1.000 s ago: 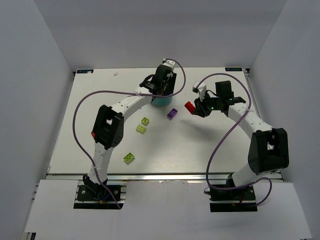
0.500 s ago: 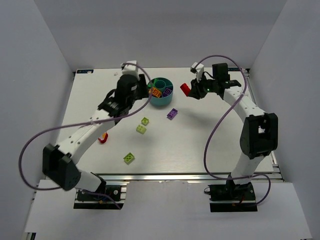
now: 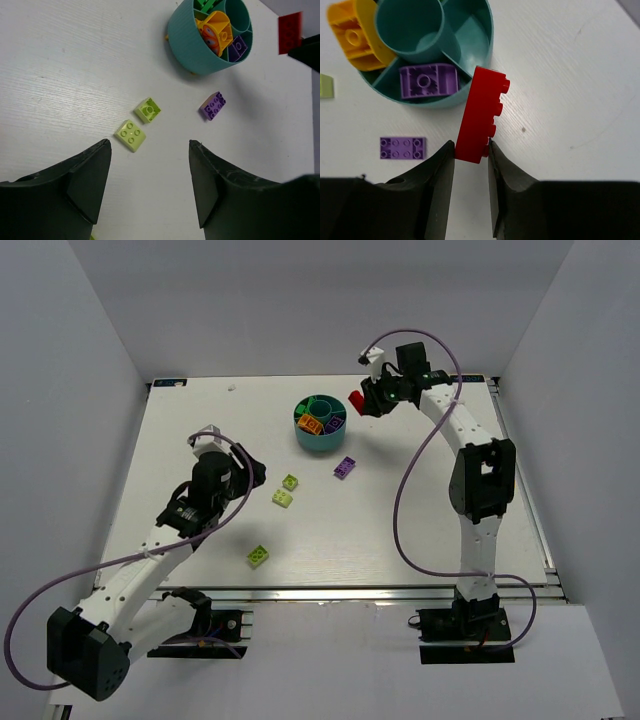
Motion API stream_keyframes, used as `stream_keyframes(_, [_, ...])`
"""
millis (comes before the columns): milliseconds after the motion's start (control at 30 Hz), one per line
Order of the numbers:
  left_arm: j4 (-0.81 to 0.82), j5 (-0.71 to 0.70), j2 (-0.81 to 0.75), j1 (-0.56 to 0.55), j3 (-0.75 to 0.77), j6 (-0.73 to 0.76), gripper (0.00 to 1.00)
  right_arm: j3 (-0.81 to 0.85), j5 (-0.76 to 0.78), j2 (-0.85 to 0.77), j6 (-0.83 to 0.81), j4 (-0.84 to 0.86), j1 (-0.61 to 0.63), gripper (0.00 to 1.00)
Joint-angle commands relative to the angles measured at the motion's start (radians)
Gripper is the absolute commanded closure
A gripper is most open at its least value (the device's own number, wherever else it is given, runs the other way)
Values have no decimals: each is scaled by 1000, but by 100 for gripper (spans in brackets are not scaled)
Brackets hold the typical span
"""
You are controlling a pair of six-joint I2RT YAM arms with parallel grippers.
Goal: Sort the legos into containers by color
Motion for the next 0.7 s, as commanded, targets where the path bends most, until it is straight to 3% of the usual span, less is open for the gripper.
stream_keyframes(0, [10, 19, -35, 4, -21, -54, 27, 78, 83, 23, -64, -146, -6, 100])
stream_keyframes(667, [39, 39, -75, 4, -112, -89, 26, 134, 72, 48, -72, -103, -2, 100])
